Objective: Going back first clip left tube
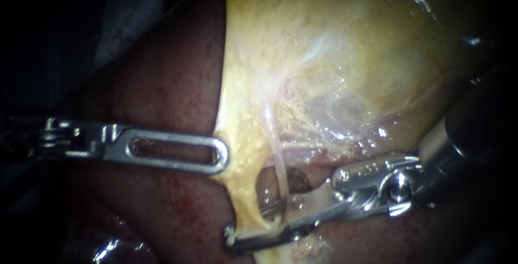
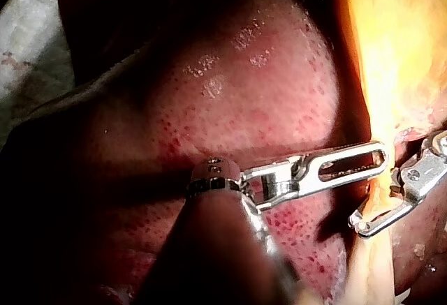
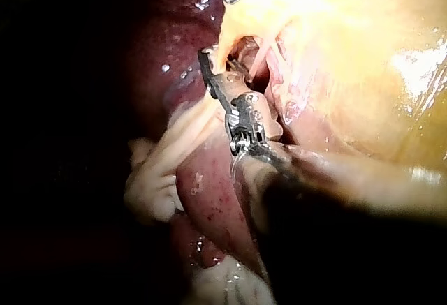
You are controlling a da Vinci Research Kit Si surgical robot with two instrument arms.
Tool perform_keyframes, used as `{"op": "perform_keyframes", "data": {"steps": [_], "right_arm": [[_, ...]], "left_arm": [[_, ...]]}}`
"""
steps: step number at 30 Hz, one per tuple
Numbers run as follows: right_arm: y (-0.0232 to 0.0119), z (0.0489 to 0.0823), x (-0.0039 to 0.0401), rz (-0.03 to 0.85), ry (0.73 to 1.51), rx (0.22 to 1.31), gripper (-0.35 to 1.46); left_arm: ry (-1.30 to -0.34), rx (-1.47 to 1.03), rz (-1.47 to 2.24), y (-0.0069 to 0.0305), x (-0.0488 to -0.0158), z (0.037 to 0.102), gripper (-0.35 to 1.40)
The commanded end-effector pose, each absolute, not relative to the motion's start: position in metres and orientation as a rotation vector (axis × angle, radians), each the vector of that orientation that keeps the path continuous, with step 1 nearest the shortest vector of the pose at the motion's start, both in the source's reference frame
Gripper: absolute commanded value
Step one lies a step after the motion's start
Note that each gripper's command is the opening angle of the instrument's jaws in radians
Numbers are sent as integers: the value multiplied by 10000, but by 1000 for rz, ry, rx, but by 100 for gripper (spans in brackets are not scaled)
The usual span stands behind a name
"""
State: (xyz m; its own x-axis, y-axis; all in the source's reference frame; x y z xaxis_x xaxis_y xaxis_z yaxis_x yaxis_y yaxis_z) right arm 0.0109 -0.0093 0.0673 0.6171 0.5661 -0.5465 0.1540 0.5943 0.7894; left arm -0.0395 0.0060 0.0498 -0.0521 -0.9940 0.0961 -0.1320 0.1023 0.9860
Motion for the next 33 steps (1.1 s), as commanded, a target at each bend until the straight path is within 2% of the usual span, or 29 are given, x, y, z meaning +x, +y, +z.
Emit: {"op": "perform_keyframes", "data": {"steps": [1, 11, 17, 20, 33], "right_arm": [[-93, 672, 109, 281, 899, 928, -6], [-93, 672, 109, 281, 899, 928, -2], [-92, 673, 111, 284, 900, 925, 34], [-91, 672, 114, 295, 900, 923, 43], [-88, 670, 117, 266, 923, 889, 51]], "left_arm": [[-1388, 1210, -1101, 60, -394, 497, -35], [-1388, 1210, -1101, 60, -394, 497, -35], [-1387, 1210, -1101, 60, -394, 497, -35], [-1387, 1211, -1101, 60, -394, 497, -35], [-1387, 1211, -1101, 61, -393, 496, -35]]}}
